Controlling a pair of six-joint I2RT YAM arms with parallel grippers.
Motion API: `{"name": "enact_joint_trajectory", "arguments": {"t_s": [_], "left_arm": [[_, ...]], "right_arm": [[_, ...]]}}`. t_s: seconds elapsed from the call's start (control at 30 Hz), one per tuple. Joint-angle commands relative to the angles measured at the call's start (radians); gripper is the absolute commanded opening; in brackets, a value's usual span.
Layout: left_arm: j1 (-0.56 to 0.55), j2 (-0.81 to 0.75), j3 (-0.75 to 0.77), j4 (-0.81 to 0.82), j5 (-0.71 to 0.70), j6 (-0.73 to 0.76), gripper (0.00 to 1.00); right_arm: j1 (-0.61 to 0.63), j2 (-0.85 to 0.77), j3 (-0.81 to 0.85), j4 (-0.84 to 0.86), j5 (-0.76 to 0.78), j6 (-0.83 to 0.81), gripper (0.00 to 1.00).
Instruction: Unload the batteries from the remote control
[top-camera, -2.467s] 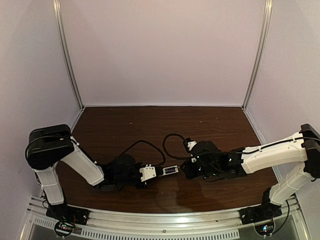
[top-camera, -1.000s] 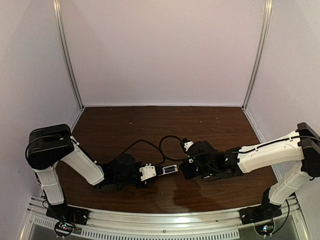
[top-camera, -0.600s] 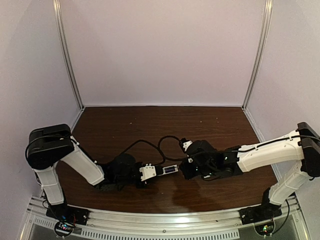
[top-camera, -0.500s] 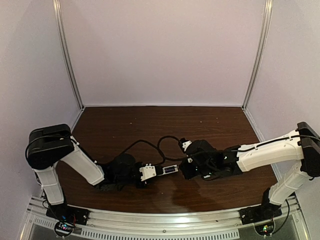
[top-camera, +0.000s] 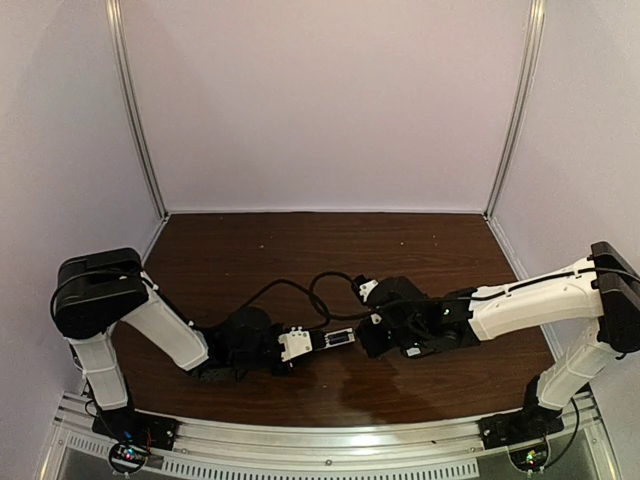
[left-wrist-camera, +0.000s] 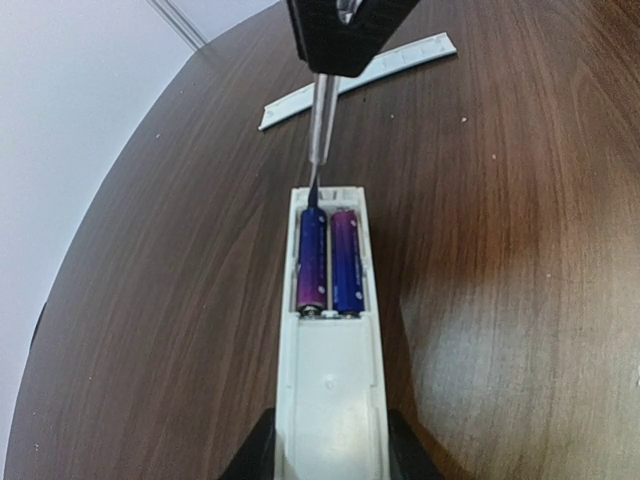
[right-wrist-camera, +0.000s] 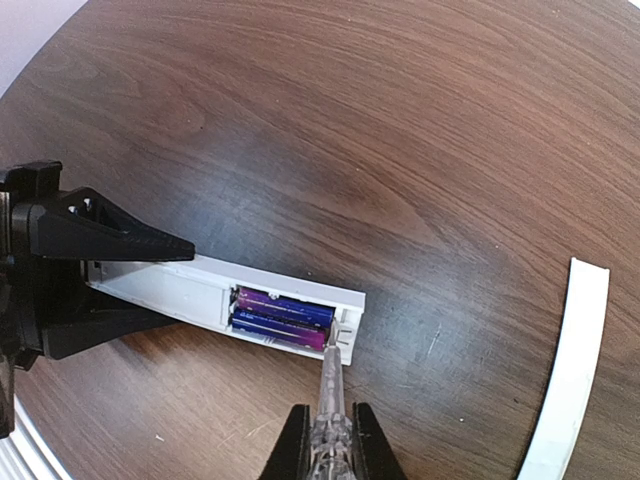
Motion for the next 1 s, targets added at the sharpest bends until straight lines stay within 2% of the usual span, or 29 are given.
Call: {"name": "enact_joint_trajectory", "arguments": {"t_s": [0.0, 0.43, 0.7, 0.97], "left_arm": [[-0.02, -0.01, 0.017, -0.01, 0.088, 0.012, 0.0], [-0.02, -0.013, 0.012, 0.0, 0.11, 0.008, 0.0], [-0.02, -0.018, 0.011, -0.002, 0.114, 0.006, 0.0], [-0.019, -0.024, 0.007, -0.001, 0.123, 0.005, 0.0]], "right_arm": [[0.009, 0.034, 0.02, 0.03, -0.084, -0.022, 0.0], [0.004, -0.017, -0.06, 0.122, -0.212, -0.046, 0.0], [-0.003, -0.026, -0.08, 0.122, -0.226, -0.05, 0.0], [-0.028, -0.043, -0.126, 0.203, -0.271, -0.049, 0.0]]}}
